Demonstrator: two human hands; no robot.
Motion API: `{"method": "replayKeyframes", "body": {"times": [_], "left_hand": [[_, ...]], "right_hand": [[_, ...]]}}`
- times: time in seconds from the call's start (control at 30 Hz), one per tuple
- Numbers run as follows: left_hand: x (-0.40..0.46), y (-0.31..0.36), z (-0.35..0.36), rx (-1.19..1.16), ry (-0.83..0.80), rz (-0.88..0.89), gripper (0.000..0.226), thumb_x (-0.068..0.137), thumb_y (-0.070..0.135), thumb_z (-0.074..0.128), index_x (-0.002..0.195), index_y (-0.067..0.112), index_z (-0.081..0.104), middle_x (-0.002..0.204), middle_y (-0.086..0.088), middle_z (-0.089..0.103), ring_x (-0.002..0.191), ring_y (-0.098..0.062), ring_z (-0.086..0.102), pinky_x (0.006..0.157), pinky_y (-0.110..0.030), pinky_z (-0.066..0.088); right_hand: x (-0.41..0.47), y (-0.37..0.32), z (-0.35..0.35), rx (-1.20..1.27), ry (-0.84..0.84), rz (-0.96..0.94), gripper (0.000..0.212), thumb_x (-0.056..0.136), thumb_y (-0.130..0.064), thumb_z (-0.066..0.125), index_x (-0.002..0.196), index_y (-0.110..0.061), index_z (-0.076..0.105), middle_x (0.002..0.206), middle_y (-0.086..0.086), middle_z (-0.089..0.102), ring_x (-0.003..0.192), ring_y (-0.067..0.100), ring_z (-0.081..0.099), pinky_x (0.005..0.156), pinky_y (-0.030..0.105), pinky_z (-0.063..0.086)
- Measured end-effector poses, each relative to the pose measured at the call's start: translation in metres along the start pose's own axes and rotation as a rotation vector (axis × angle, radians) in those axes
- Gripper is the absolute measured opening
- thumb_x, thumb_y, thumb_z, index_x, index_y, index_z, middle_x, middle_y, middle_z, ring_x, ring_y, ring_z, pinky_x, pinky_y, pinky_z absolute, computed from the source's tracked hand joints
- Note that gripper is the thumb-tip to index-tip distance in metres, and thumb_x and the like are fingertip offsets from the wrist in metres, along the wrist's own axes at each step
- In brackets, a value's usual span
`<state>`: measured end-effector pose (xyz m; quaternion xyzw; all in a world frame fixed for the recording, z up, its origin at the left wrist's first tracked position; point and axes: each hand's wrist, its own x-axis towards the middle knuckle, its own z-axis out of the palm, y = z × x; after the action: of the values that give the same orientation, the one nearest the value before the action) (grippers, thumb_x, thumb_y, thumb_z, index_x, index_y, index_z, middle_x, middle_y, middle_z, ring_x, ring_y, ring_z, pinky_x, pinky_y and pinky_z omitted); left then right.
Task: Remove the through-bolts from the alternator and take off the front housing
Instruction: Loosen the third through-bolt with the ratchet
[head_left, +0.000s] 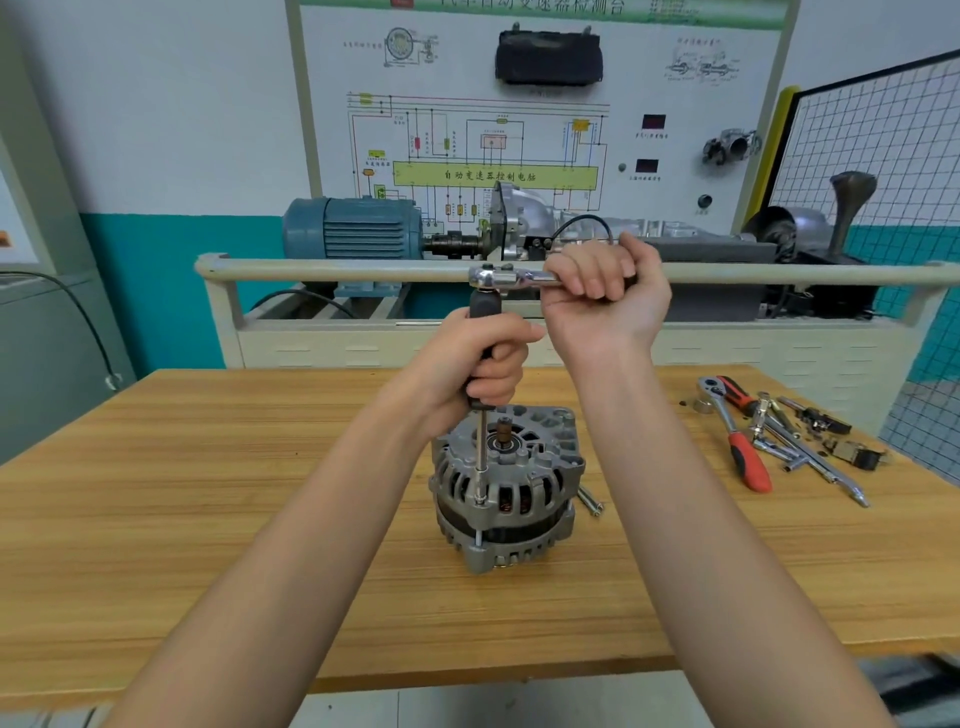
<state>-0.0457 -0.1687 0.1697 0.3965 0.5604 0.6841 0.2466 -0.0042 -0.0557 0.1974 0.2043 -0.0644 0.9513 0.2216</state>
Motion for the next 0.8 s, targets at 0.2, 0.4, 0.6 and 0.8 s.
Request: {"method": "replayKeyframes", "body": {"times": [0.2, 0.4, 0.6, 0.8], "left_hand": [[0.004, -0.005, 0.012, 0.049, 0.402, 0.07, 0.042, 0.085, -0.001, 0.051, 0.052, 0.017, 0.031, 0.038, 0.005, 0.023, 0.032, -0.011, 0.016, 0.039, -0.017, 0.016], [0.004, -0.006, 0.017, 0.107, 0.57, 0.096, 0.031, 0.085, 0.004, 0.056, 0.063, 0.016, 0.039, 0.048, 0.002, 0.036, 0.04, -0.011, 0.029, 0.035, -0.016, 0.025], [-0.002, -0.003, 0.001, 0.047, 0.263, 0.091, 0.037, 0.081, 0.002, 0.062, 0.053, 0.014, 0.041, 0.04, 0.004, 0.032, 0.035, -0.013, 0.026, 0.04, -0.02, 0.026], [-0.001, 0.0, -0.001, 0.024, 0.035, 0.047, 0.045, 0.087, 0.006, 0.057, 0.046, 0.016, 0.041, 0.036, 0.004, 0.029, 0.03, -0.01, 0.024, 0.04, -0.02, 0.019]], "right_hand": [[-0.029, 0.011, 0.006, -0.374, -0.234, -0.251, 0.048, 0.094, -0.01, 0.036, 0.046, -0.016, 0.038, 0.04, -0.003, 0.029, 0.04, 0.014, 0.028, 0.046, 0.026, 0.032], [-0.055, 0.038, 0.006, -0.979, -0.629, -0.744, 0.026, 0.087, -0.006, 0.043, 0.067, -0.023, 0.046, 0.055, -0.006, 0.041, 0.047, 0.016, 0.034, 0.049, 0.035, 0.028], [-0.03, 0.011, 0.009, -0.469, -0.34, -0.273, 0.044, 0.088, -0.01, 0.041, 0.045, -0.016, 0.04, 0.039, -0.004, 0.029, 0.039, 0.013, 0.027, 0.044, 0.027, 0.028], [0.0, -0.004, 0.0, 0.001, -0.018, 0.04, 0.047, 0.093, -0.013, 0.038, 0.046, -0.016, 0.034, 0.037, -0.006, 0.025, 0.033, 0.01, 0.024, 0.04, 0.021, 0.021]]}}
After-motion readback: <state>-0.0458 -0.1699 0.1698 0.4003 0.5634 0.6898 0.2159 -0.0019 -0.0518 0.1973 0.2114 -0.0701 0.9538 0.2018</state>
